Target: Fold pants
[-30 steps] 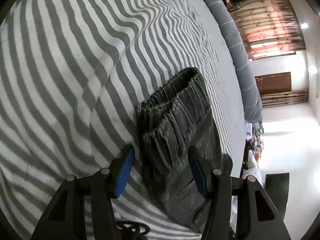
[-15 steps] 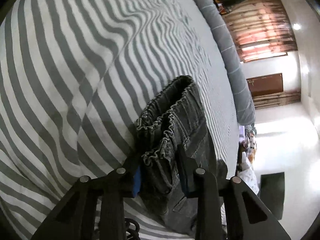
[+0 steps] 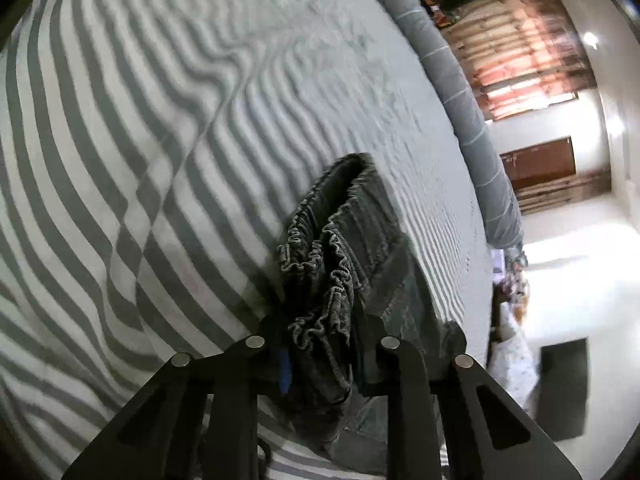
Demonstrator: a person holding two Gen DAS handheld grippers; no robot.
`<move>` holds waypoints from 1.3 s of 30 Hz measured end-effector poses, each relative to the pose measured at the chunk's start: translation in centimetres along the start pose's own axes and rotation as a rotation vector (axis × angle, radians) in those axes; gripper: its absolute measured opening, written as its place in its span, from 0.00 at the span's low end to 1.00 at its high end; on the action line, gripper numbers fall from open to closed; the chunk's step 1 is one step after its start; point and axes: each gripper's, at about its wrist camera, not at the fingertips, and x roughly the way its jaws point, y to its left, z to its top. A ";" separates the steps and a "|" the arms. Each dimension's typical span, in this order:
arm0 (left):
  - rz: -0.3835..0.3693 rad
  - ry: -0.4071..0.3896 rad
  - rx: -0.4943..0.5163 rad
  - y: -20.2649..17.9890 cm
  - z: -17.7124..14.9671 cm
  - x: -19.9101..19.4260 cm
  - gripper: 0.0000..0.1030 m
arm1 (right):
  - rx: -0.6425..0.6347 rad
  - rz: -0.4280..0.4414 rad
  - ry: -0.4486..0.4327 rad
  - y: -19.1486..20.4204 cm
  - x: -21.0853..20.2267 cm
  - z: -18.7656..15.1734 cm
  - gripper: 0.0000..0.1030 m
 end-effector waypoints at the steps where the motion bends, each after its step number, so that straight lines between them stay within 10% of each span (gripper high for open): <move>1: 0.017 -0.015 0.030 -1.2 -0.3 -0.6 0.22 | 0.008 0.005 -0.009 -0.4 -0.4 0.0 0.70; 10: -0.036 -0.067 0.338 -14.7 -4.4 -4.0 0.21 | 0.088 0.061 -0.083 -4.8 -4.0 -0.5 0.70; 21: -0.129 0.119 0.645 -29.2 -15.7 2.2 0.21 | 0.243 0.093 -0.142 -13.6 -6.8 -1.7 0.70; 32: -0.056 0.343 0.858 -32.8 -29.1 11.5 0.21 | 0.398 0.098 -0.138 -21.3 -6.1 -3.1 0.70; 39: 0.002 0.470 0.884 -32.1 -31.2 13.8 0.38 | 0.417 0.100 -0.134 -22.6 -5.3 -2.8 0.70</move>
